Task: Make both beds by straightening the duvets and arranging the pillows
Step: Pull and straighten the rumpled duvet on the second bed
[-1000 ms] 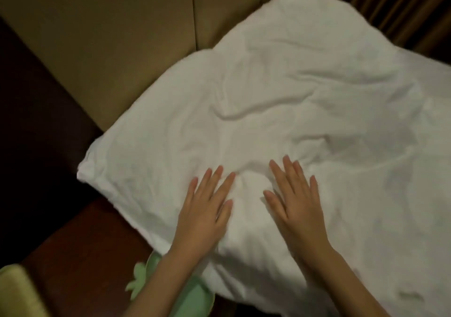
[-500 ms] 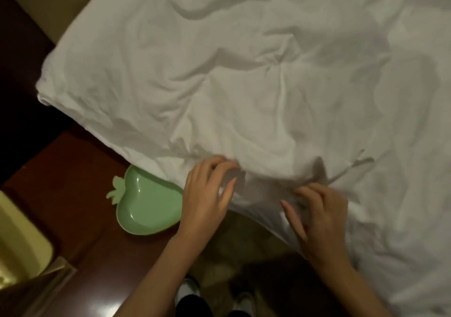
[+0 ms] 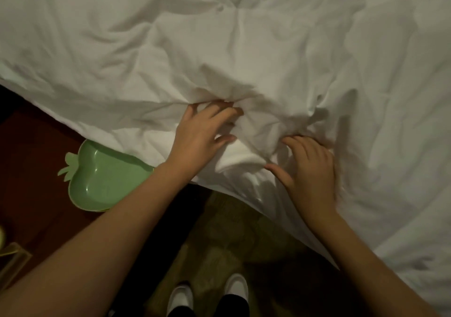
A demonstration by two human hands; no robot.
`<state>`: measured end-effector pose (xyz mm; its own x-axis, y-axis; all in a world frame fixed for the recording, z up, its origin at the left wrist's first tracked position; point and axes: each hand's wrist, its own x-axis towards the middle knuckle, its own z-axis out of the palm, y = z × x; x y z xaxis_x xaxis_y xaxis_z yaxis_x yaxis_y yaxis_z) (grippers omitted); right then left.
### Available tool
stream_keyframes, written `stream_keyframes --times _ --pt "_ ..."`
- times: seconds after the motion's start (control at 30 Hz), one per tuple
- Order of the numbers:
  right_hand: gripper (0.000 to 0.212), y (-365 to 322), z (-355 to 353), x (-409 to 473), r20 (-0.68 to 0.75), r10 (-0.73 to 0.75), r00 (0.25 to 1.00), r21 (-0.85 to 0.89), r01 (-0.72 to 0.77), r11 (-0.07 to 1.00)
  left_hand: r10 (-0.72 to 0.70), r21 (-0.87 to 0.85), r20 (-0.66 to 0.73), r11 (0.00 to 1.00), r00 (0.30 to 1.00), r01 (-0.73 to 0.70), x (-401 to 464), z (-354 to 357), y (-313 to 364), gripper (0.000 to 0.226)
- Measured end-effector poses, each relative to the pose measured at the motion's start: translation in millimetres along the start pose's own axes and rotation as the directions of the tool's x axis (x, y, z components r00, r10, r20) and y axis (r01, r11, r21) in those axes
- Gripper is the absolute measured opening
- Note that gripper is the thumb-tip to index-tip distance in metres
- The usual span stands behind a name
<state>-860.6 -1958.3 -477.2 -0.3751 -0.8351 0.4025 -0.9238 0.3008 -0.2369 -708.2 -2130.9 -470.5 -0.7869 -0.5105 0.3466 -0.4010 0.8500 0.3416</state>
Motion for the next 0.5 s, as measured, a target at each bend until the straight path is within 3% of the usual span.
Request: stream_keyframes --times 0.13,0.3,0.4,0.5 --pt "0.048 10.7 11.8 0.7 0.036 0.003 0.999 -0.038 -0.002 0.999 -0.025 0.025 -0.043 0.999 0.999 0.026 2.9 5.8 -5.9 0.027" --pt "0.021 14.9 11.6 -1.7 -0.004 -0.001 1.000 0.023 0.001 1.000 0.044 0.118 0.004 0.992 0.999 -0.044 2.7 2.7 -10.1 0.014" --pt "0.023 9.0 -2.8 -2.2 0.016 0.025 1.000 0.118 -0.027 0.993 0.062 0.037 0.124 0.997 0.990 -0.067 0.5 -17.0 -8.3 0.009" --pt "0.027 -6.3 -27.5 -1.5 0.077 0.007 0.997 0.204 -0.022 0.979 -0.056 -0.091 0.311 0.992 0.949 0.088 -0.1 -51.7 -3.6 0.013"
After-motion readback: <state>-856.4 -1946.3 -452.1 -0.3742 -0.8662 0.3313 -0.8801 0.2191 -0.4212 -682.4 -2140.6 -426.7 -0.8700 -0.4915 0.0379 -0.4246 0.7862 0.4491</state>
